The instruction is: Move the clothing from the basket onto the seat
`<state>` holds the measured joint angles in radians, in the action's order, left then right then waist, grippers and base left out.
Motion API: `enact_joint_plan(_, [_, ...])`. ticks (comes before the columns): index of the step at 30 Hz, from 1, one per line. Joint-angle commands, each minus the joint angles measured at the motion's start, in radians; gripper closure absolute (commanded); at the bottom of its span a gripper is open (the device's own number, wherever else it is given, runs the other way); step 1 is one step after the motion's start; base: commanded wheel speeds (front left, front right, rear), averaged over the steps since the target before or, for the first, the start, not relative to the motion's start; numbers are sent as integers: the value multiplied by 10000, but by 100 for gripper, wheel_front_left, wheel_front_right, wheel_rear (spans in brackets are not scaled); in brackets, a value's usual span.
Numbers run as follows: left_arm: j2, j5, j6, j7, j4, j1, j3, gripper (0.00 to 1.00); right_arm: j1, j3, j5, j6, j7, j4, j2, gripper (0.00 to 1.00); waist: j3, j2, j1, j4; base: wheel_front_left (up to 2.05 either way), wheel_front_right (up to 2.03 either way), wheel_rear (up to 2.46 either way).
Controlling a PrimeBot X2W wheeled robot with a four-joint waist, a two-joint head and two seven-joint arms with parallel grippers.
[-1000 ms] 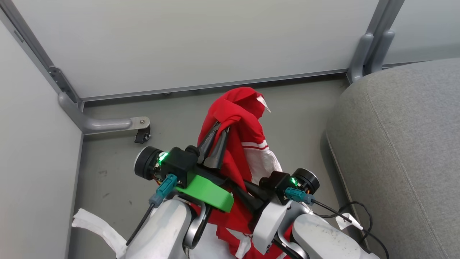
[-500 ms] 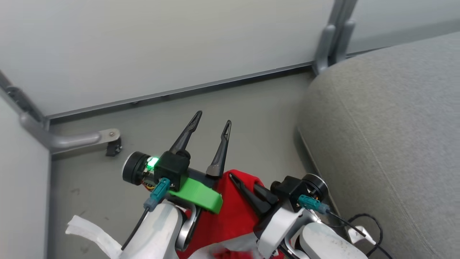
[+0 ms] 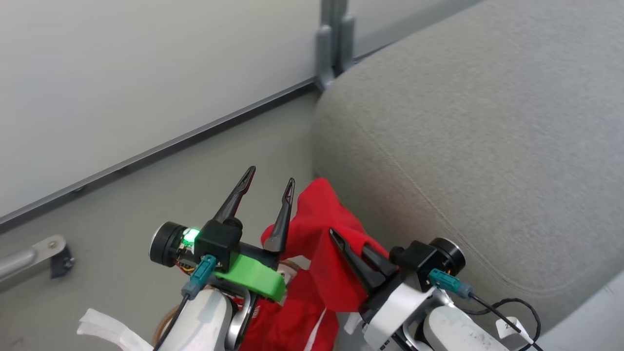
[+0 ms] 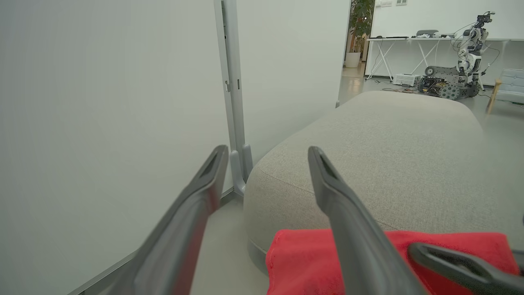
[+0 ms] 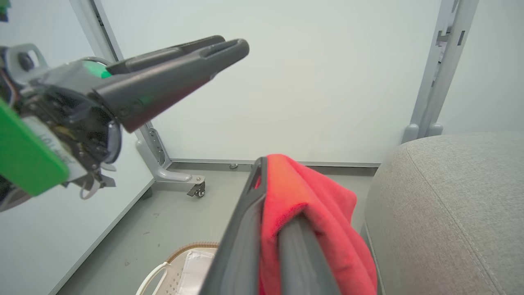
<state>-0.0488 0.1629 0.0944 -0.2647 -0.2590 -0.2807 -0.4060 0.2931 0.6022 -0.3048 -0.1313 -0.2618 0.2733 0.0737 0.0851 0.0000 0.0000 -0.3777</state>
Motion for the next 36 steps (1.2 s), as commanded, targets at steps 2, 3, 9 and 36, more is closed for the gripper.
enact_joint_plan(2, [-42, -183, 73, 5, 44, 149, 121, 0, 122, 12, 136, 10, -48, -115, 105, 100, 330, 0, 0, -1501, 0, 0, 0])
enact_joint_plan(3, [-40, -223, 110, 5, -8, 122, 74, 0, 266, -113, 185, 10, -48, -189, 192, 100, 434, 0, 0, -1552, 0, 0, 0])
enact_joint_plan(9, [-62, -375, 273, 5, -164, -248, -77, 0, 1216, -756, 565, 10, -48, -617, 601, 100, 1131, 0, 0, -1705, 0, 0, 0])
enact_joint_plan(36, [-1484, -431, 381, 7, 593, -1710, -816, 0, 7201, -5315, 2146, 12, -36, 2035, 3545, 100, 4923, 0, 0, -273, 0, 0, 0])
